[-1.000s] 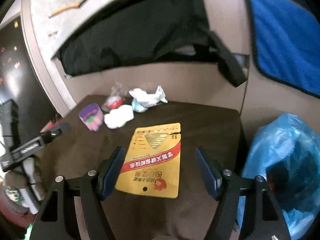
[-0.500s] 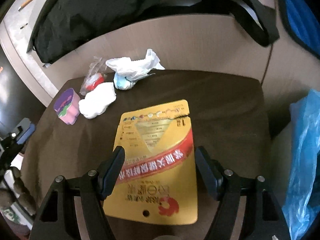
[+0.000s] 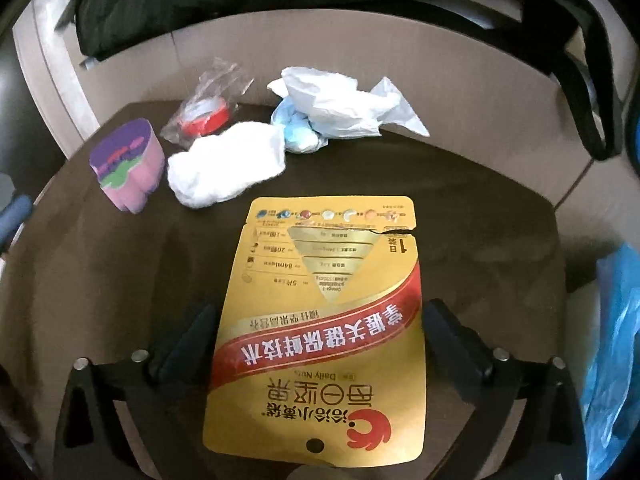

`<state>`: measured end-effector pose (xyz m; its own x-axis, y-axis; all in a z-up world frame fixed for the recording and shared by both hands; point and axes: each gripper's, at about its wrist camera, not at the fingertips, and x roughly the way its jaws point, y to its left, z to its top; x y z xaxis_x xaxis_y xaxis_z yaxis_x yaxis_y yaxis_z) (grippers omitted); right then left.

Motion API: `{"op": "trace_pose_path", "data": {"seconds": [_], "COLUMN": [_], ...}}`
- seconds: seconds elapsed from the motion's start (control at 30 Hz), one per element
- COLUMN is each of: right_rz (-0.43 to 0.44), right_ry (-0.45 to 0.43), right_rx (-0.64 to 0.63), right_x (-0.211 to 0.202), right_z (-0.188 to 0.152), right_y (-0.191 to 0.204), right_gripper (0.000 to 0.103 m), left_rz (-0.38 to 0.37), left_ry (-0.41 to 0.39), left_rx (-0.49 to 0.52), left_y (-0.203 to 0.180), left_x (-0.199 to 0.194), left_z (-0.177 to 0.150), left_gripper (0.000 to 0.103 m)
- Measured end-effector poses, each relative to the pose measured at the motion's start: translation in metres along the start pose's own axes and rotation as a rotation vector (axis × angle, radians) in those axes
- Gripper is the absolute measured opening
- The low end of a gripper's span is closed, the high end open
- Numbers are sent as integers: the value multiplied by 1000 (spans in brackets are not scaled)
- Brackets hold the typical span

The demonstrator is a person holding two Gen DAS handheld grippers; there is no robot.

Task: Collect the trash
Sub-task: 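Move both tools back to the table and grasp the yellow card with right tool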

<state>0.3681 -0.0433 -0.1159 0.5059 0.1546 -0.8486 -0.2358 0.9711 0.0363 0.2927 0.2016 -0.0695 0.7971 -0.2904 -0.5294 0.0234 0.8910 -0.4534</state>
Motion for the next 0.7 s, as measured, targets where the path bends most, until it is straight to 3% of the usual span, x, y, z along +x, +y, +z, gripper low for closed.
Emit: {"op": "trace_pose_path", "data": {"seconds": [0.27, 0.33, 0.6, 0.7], "right_rz": [43, 47, 33, 50], "right_ry": [48, 32, -25, -61], "right_rx": [-83, -90, -34, -24], "right_x": [5, 3, -16, -30], "right_z": [6, 5, -3, -10], "right_y": [0, -3, -29, -39], "right_gripper": [102, 95, 35, 22], "left_rz": [11, 18, 40, 27], "left_ry": [0, 3, 22, 39], "left_rx": [1, 8, 56, 100], "left_y": [3, 3, -7, -20], "left_x": [1, 3, 11, 15], "left_z": [0, 0, -6, -8], "left_gripper": [68, 68, 68, 68]}}
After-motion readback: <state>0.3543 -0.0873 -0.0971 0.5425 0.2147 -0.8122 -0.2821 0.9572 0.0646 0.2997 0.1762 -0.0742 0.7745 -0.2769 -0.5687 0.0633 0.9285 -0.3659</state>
